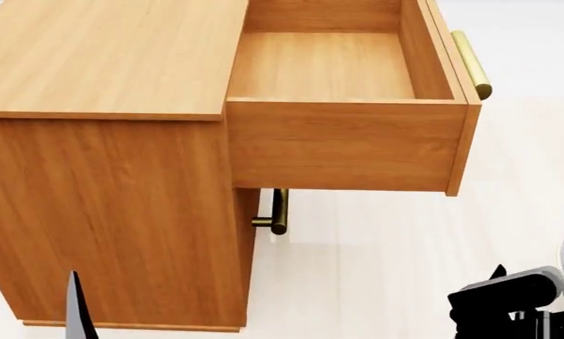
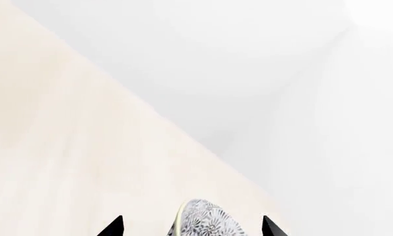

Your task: Put the bowl on top of the cabinet.

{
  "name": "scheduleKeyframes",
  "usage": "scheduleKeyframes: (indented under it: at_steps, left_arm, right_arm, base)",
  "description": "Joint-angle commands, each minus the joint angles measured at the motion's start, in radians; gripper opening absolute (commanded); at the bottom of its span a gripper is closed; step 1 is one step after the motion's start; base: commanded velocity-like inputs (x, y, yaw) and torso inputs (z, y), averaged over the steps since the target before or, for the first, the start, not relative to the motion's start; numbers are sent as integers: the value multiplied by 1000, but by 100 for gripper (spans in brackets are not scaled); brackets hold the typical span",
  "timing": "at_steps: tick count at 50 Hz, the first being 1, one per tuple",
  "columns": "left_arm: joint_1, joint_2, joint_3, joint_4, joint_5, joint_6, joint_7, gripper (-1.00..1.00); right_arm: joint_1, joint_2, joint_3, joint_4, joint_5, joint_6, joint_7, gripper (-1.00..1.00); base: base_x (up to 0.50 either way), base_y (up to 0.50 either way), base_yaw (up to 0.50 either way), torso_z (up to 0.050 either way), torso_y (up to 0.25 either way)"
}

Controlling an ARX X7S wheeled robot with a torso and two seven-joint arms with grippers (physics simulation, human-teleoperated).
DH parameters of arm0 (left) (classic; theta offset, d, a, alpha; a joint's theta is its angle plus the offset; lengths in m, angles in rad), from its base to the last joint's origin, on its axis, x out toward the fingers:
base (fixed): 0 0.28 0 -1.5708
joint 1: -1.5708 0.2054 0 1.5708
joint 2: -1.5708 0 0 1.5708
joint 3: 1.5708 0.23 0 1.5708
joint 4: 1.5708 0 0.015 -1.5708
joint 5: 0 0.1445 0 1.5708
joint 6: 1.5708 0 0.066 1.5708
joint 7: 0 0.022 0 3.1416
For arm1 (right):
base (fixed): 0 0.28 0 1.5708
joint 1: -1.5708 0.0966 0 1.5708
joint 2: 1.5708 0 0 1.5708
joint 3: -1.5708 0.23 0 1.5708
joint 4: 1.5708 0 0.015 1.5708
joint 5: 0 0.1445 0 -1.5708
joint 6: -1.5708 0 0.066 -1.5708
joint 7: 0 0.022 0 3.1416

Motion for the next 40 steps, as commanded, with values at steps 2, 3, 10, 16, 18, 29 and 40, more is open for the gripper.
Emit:
scheduleKeyframes:
  at_steps: [2, 3, 10, 16, 18, 29, 40]
  left_arm:
    - [1, -5, -3, -26, -15, 30, -2, 100]
    - [0, -5, -2, -26, -15, 29, -3, 100]
    - [-1, -8, 3, -31, -23, 24, -5, 100]
    - [-3, -11, 9, -37, -26, 23, -8, 100]
    - [-2, -12, 9, -35, -29, 20, -9, 100]
    - [-5, -18, 17, -47, -38, 19, -13, 100]
    - [-5, -21, 27, -54, -43, 15, -19, 100]
  right_arm:
    - [80, 8, -6, 87, -5, -24, -23, 100]
    - [83, 8, -7, 97, -3, -27, -24, 100]
    - [131, 7, -33, 212, 22, -52, -72, 100]
    - [186, 6, -58, 299, 21, -84, -86, 100]
    - [216, 0, -56, 364, 33, -97, -86, 100]
    - [326, 23, -62, 553, 28, -136, -61, 100]
    - [289, 52, -38, 552, 42, -123, -57, 100]
  base:
    - [0, 0, 0, 0, 0]
    - [0, 0, 0, 0, 0]
    - [0, 0, 0, 0, 0]
    - [0, 0, 0, 0, 0]
    - [0, 0, 0, 0, 0]
    - [0, 0, 0, 0, 0]
    - [0, 0, 0, 0, 0]
